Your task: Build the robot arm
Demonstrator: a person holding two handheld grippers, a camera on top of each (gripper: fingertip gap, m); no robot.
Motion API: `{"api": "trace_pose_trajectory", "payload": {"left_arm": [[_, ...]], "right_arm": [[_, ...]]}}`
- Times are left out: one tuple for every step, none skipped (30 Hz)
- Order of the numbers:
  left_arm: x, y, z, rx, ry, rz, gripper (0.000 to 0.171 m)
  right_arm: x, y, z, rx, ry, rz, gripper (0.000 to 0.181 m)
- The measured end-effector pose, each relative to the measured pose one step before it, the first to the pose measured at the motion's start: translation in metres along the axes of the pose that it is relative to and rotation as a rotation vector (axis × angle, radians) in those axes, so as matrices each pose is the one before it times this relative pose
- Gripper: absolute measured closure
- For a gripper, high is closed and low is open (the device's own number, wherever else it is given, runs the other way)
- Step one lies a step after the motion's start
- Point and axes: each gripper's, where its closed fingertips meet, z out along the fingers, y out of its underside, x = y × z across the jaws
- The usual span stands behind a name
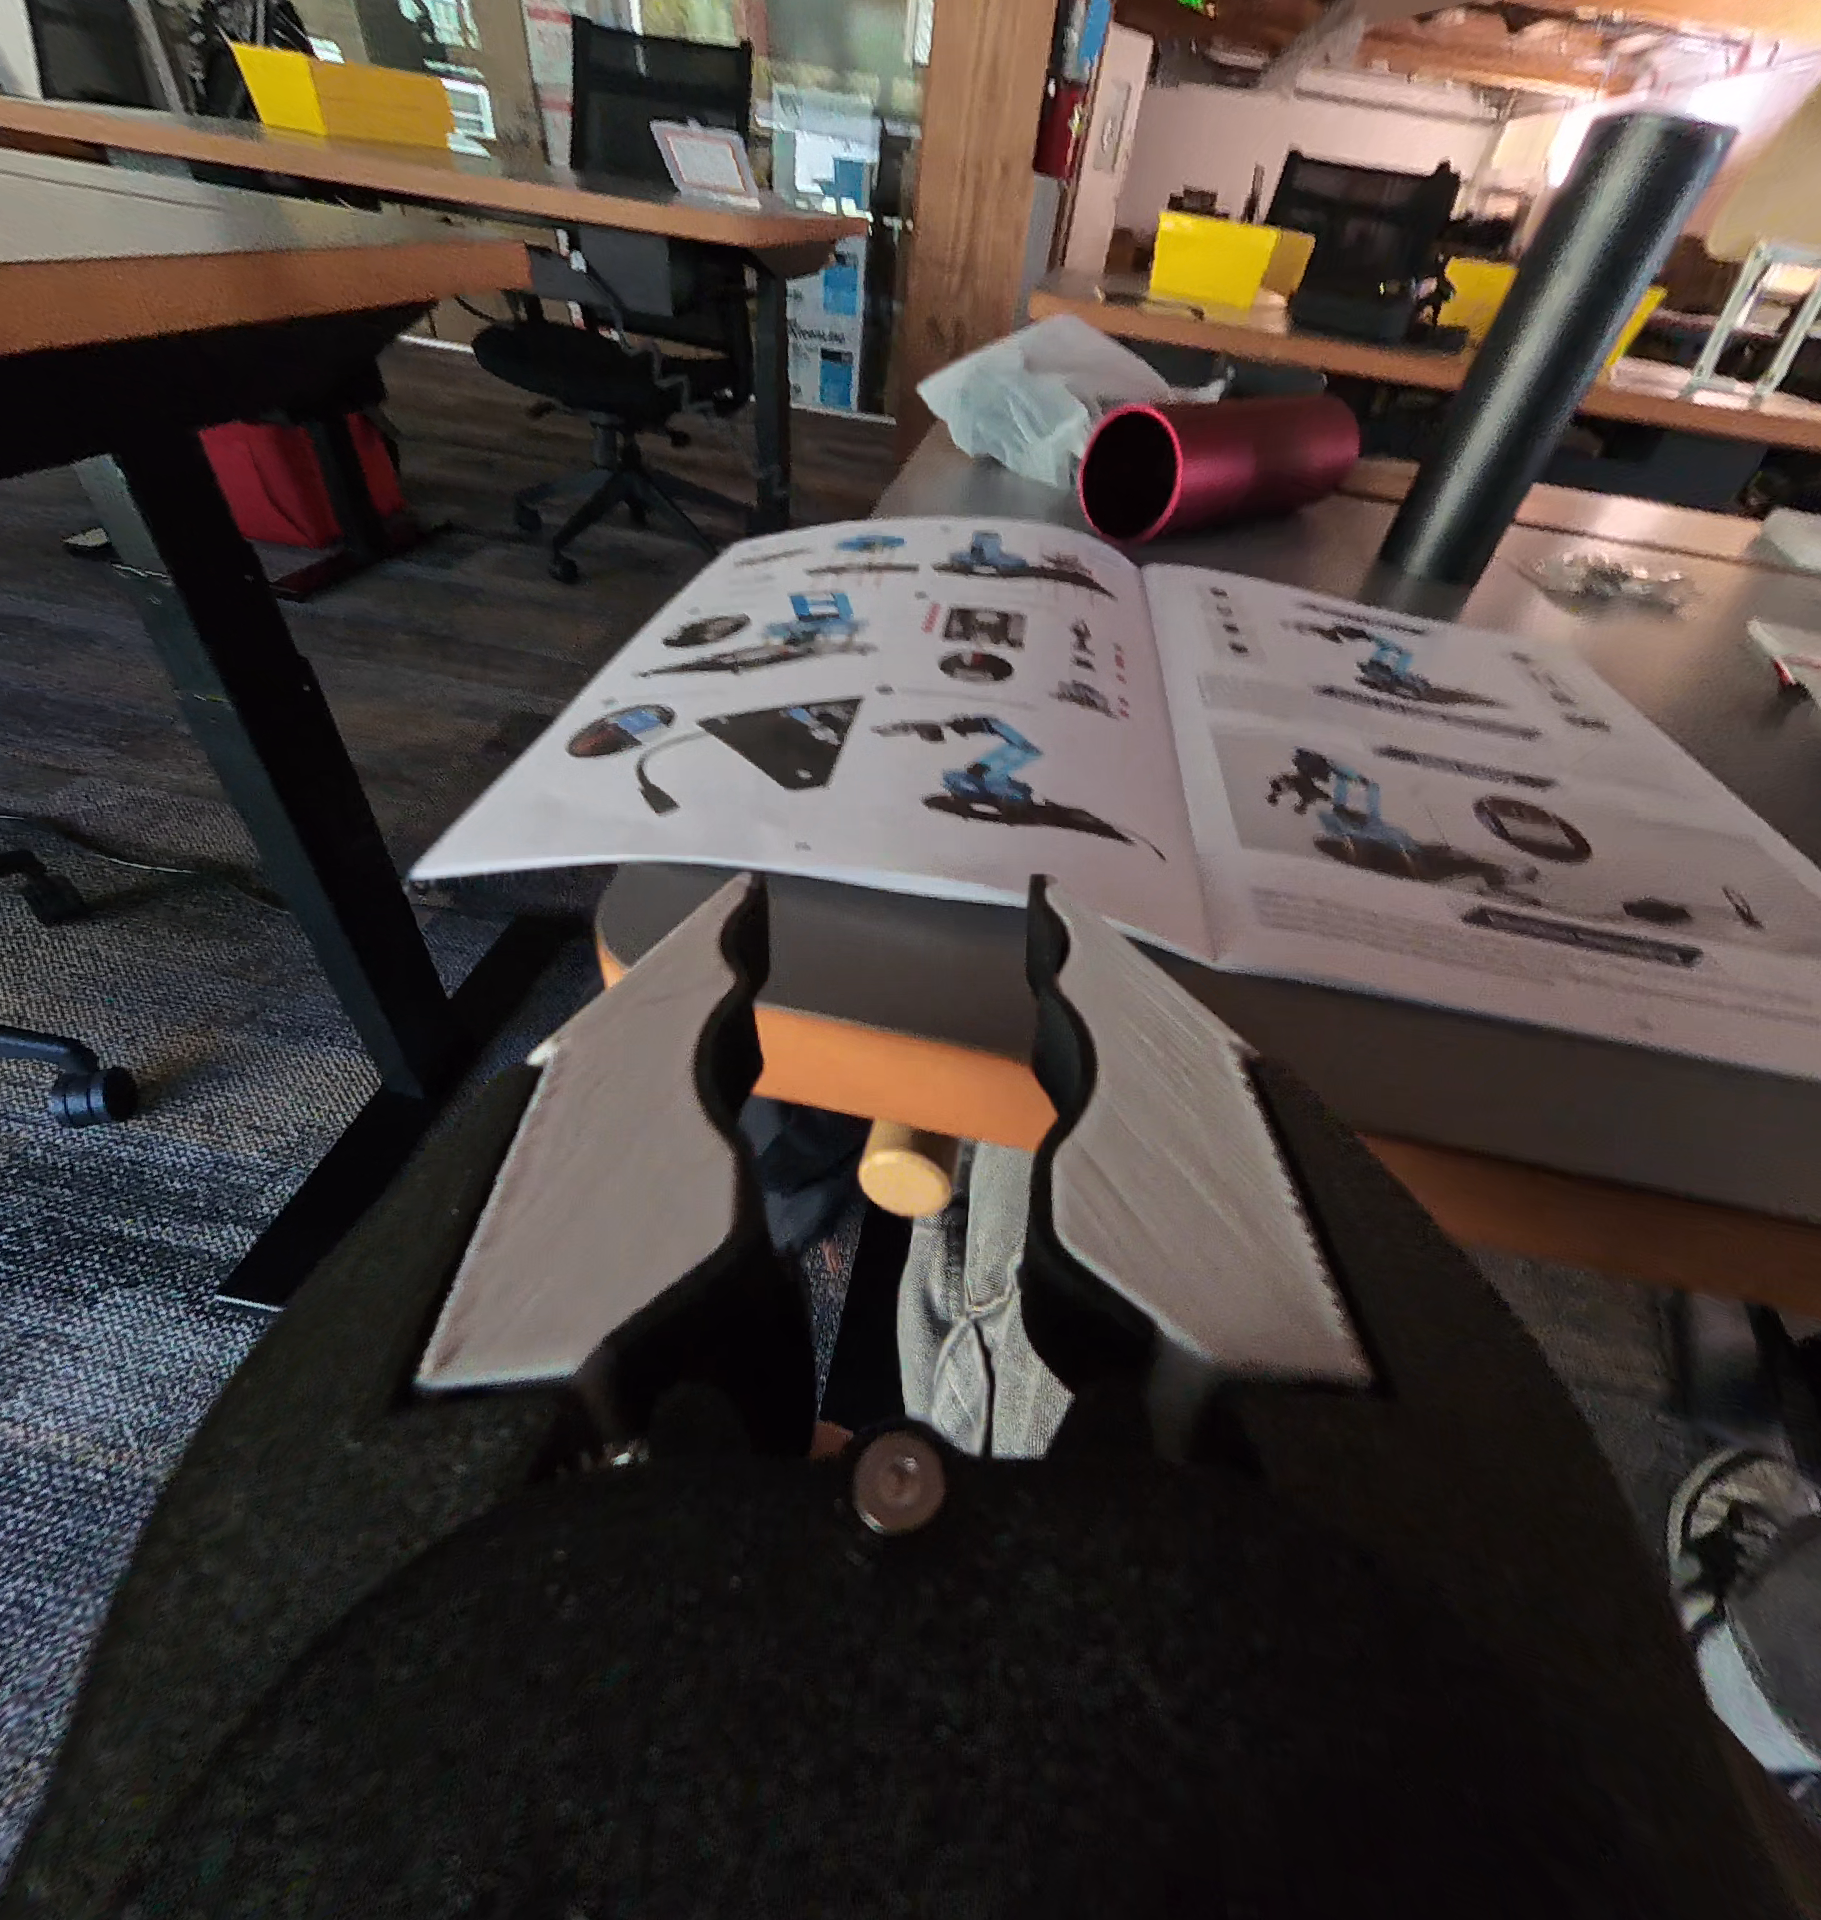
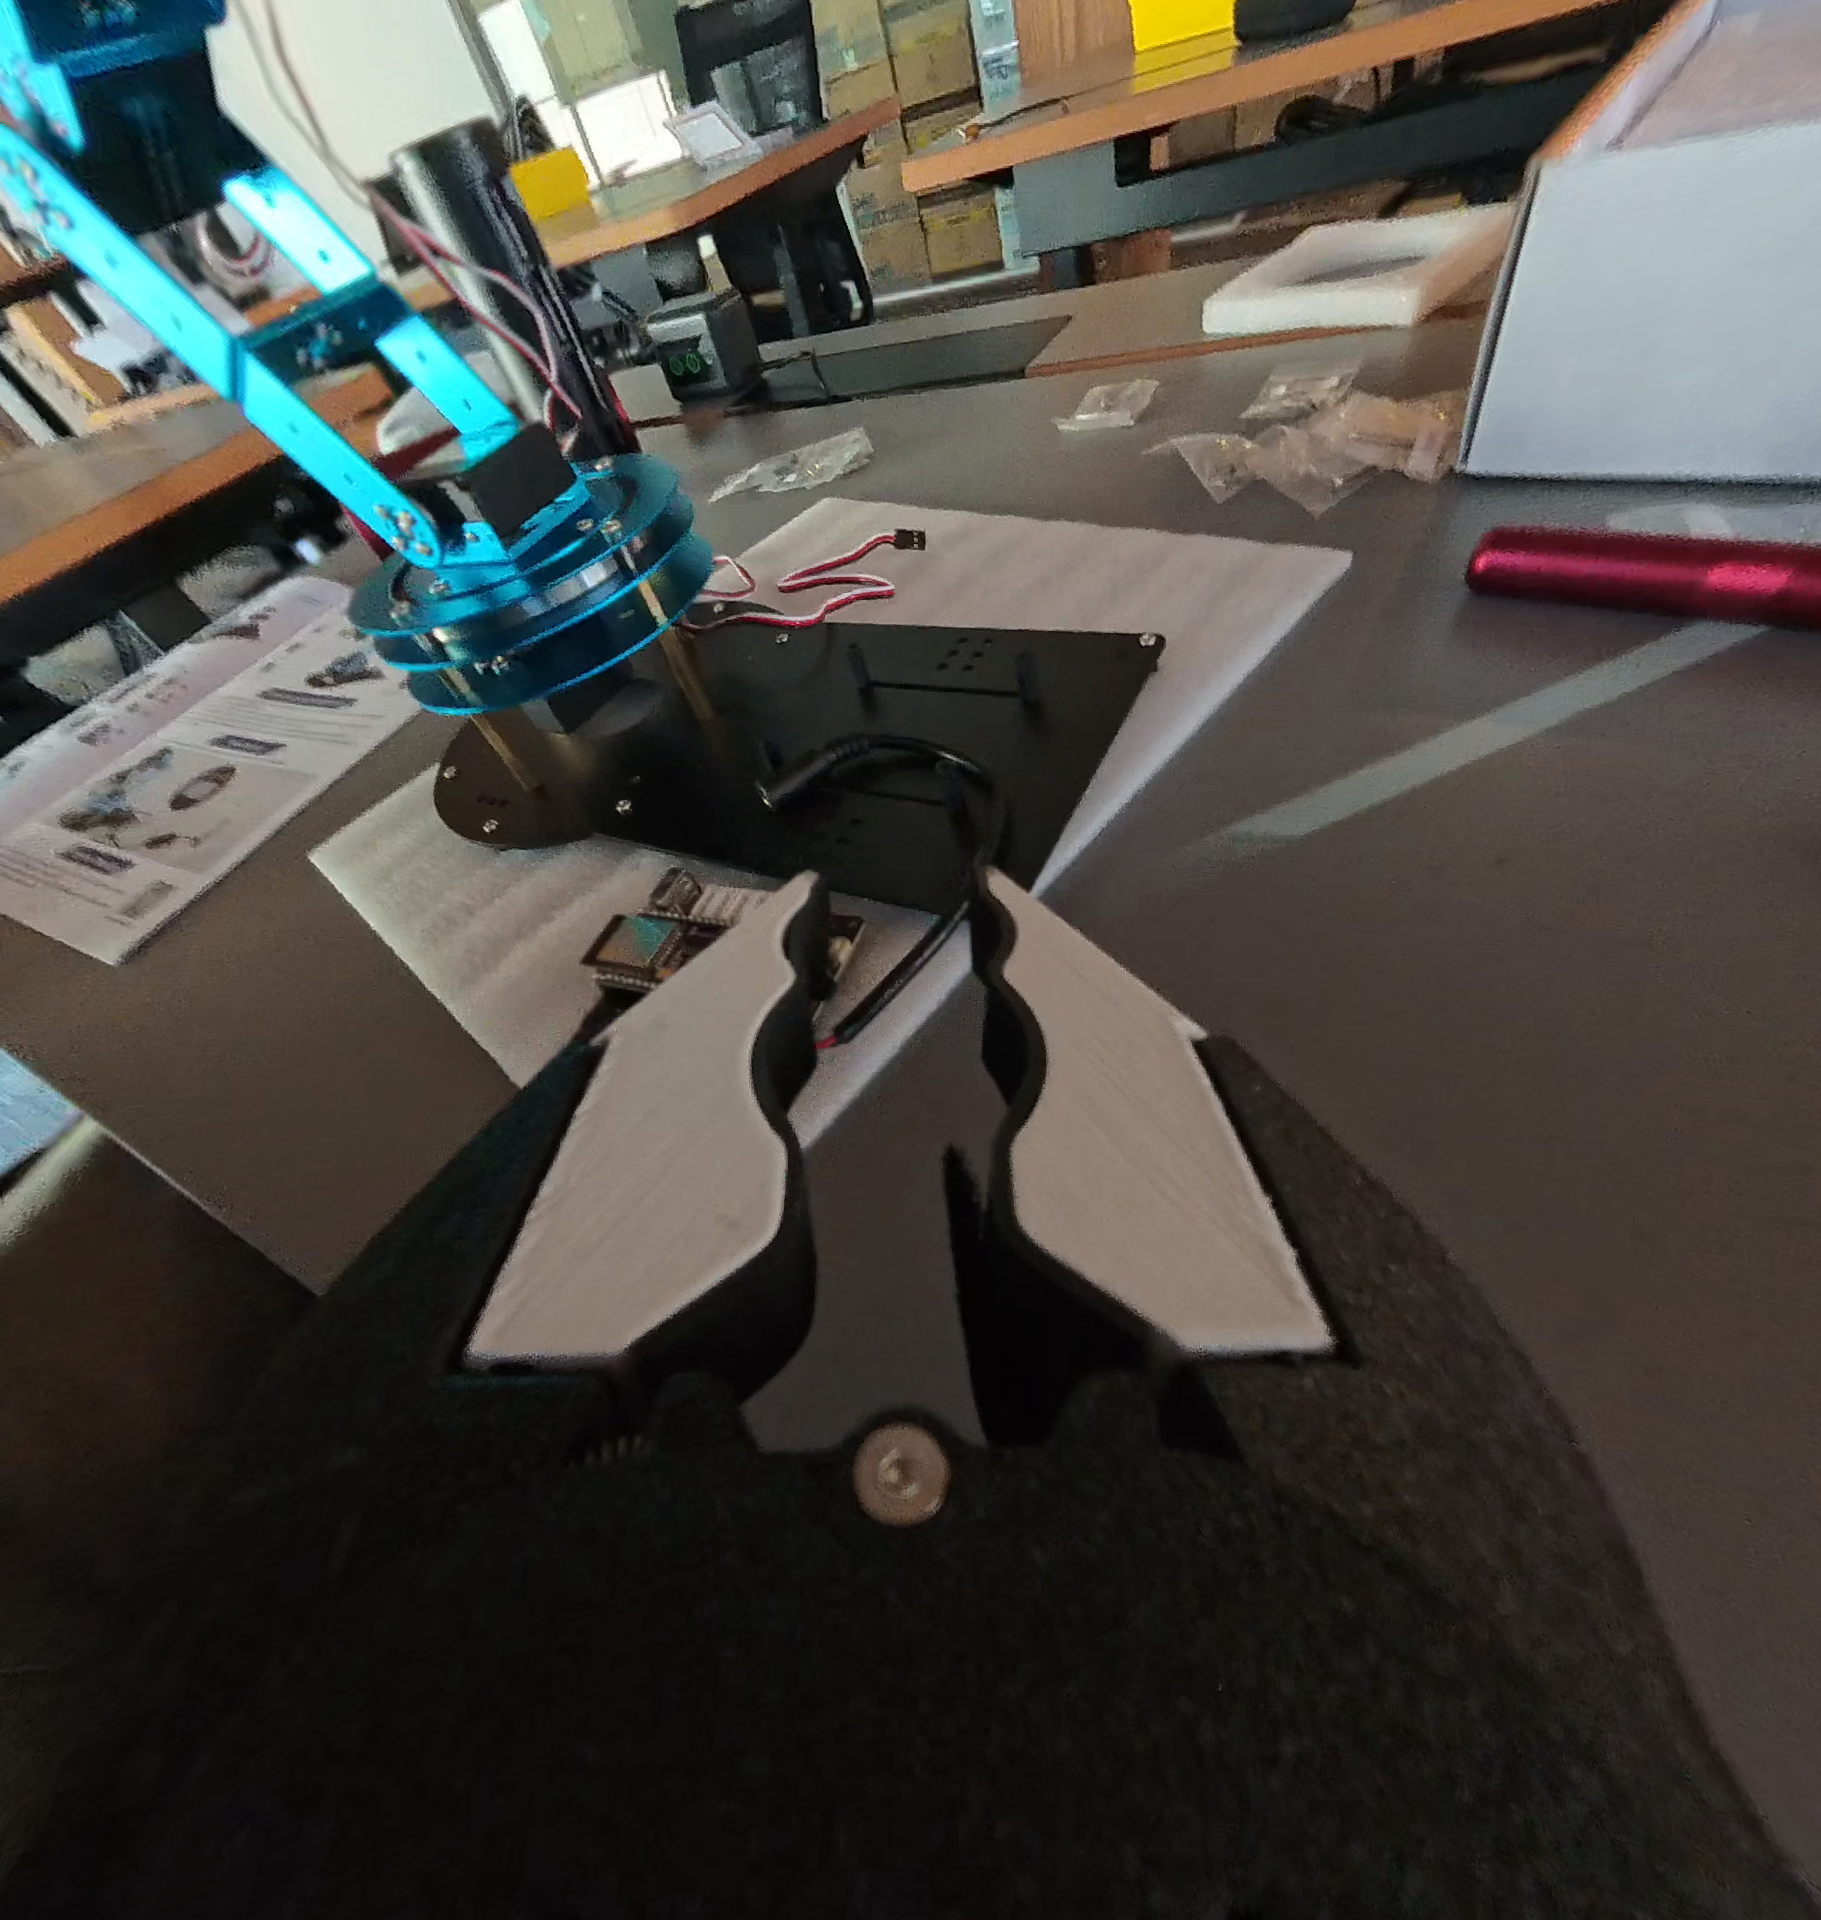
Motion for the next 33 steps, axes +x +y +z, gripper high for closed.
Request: {"api": "trace_pose_trajectory", "payload": {"left_arm": [[-0.00504,-0.0035,0.00329,0.01168,-0.0074,-0.0106,0.123],[-0.00522,-0.00234,0.00437,0.00583,-0.0096,-0.0124,0.123],[-0.0039,-0.00293,0.0047,0.00733,-0.0035,-0.0175,0.123],[-0.00184,-0.00416,0.00437,0.01574,0.0059,-0.0215,0.122],[-0.00063,-0.00476,0.00415,0.0228,0.0098,-0.0203,0.123],[-0.00038,-0.00335,0.00417,0.01872,0.008,-0.0098,0.123],[-0.00013,-0.00229,0.00428,0.01008,0.0067,0.0035,0.122],[0.00011,-0.00155,0.00381,0.00278,0.0061,0.0117,0.123],[-0.00017,-0.00131,0.00342,0.00107,0.0024,0.0131,0.123],[-0.00133,-0.0009,0.00288,0.00329,-0.0045,0.011,0.123],[-0.0017,-0.0003,0.00277,0.00237,-0.0069,0.0079,0.123],[-0.00081,0.00027,0.00297,-0.0031,0.0002,0.0042,0.123],[-0.00054,0.00034,0.00276,-0.00474,0.0029,0.0005,0.123],[-0.00127,0.00009,0.00243,-0.00095,-0.0002,-0.0013,0.123],[-0.00108,0.00012,0.00197,-0.00005,0.0008,-0.0018,0.123],[-0.00125,0.00025,0.00174,-0.00191,0.001,-0.0013,0.123],[-0.00161,-0.00085,0.0011,0.00428,-0.0033,0.0016,0.123],[-0.00129,-0.00096,0.00087,0.00478,-0.002,0.0016,0.123],[-0.00094,-0.0002,0.00091,0.00117,0.0003,-0.0014,0.123],[-0.00095,-0.00044,0.00071,0.00221,-0.0009,-0.0047,0.123],[-0.00064,-0.00081,0.00039,0.0031,0.0001,-0.004,0.123],[-0.00053,-0.00071,0.00042,0.00241,-0.001,0.0014,0.123],[-0.00107,-0.00053,0.00022,0.00164,-0.0051,0.0064,0.123],[-0.00115,-0.00017,0.00033,0.00052,-0.0057,0.0078,0.123],[-0.00051,0.00028,0.00031,-0.00141,-0.0021,0.0051,0.123],[-0.00015,0.00062,0.00036,-0.00287,0.001,0.0,0.123],[-0.00006,0.00034,0.00005,-0.00152,0.0009,-0.0034,0.123],[-0.00007,-0.00021,-0.00017,0.00132,0.0003,-0.003,0.123],[0.00003,-0.0003,-0.00025,0.00157,0.0,-0.001,0.123],[-0.00007,-0.00015,-0.0002,0.00049,-0.0003,0.0006,0.123],[0.00002,0.00018,-0.00007,-0.0004,-0.0001,0.0011,0.123],[0.00009,0.00037,0.0,-0.002,0.0004,0.0001,0.123],[0.00045,0.00044,0.00002,-0.00237,0.0014,-0.0018,0.123]], "right_arm": [[-0.00089,-0.00135,0.00032,0.0182,-0.021,0.0351,0.156],[0.0013,-0.0045,-0.00124,0.0282,-0.0042,0.0208,0.157],[0.00335,-0.00336,-0.00147,0.0227,0.0105,0.0122,0.157],[0.00227,-0.00111,-0.00095,0.0104,0.0049,0.0142,0.158],[0.0012,0.00012,-0.00046,0.0019,0.0003,0.0121,0.159],[0.00175,0.00082,-0.0001,-0.0037,0.0096,0.0064,0.16],[0.00104,0.00086,0.00052,-0.0041,0.01,-0.0004,0.16],[0.00097,0.00074,0.00082,-0.0046,0.0129,-0.006,0.161],[0.0009,0.00113,0.00124,-0.009,0.0135,-0.0076,0.163],[0.0001,0.00155,0.00145,-0.0127,0.0049,-0.0069,0.163],[-0.00026,0.00148,0.00111,-0.0135,-0.0014,-0.0012,0.164],[0.00024,0.00099,0.00083,-0.0098,-0.0047,0.0074,0.163],[0.00053,0.00018,0.00024,-0.0035,-0.0048,0.0111,0.163],[0.00059,-0.00031,0.00007,0.0001,-0.0046,0.01,0.163],[0.00082,-0.00018,0.00012,-0.0011,-0.0014,0.0079,0.163],[0.00108,0.0002,0.00057,-0.005,0.0024,0.0054,0.163],[0.00048,0.00079,0.00091,-0.009,0.0004,0.0018,0.162],[-0.00018,0.00116,0.00088,-0.0103,-0.0013,-0.0004,0.162],[0.00036,0.0007,0.00054,-0.0064,0.0003,0.0027,0.162],[0.00049,-0.00014,0.0,0.0007,-0.0004,0.006,0.162],[0.00082,-0.00081,-0.0006,0.006,0.0005,0.0078,0.162],[0.00094,-0.00093,-0.00058,0.0069,0.003,0.0065,0.162],[0.00072,-0.00059,-0.00044,0.0052,0.003,0.0039,0.162],[0.00039,-0.00026,-0.00021,0.0025,0.0028,0.001,0.162],[0.00038,-0.00009,0.0,0.0006,0.0039,-0.0007,0.162],[0.00019,0.00015,0.00003,-0.0007,0.0024,-0.0007,0.162],[0.00009,0.00021,0.00028,-0.0021,0.0001,0.001,0.162],[0.00005,0.00022,0.00016,-0.0026,-0.0011,0.002,0.162],[0.00004,0.00028,0.00013,-0.002,-0.0011,0.0016,0.162],[-0.00009,0.0001,0.00002,-0.0011,-0.0007,0.0009,0.162],[0.00011,-0.00002,0.00001,0.0002,0.0006,-0.0003,0.163],[-0.0002,-0.00007,-0.00017,0.0011,-0.0002,-0.0015,0.163],[0.00003,-0.00019,-0.00013,0.0013,0.0006,-0.0004,0.163]]}}
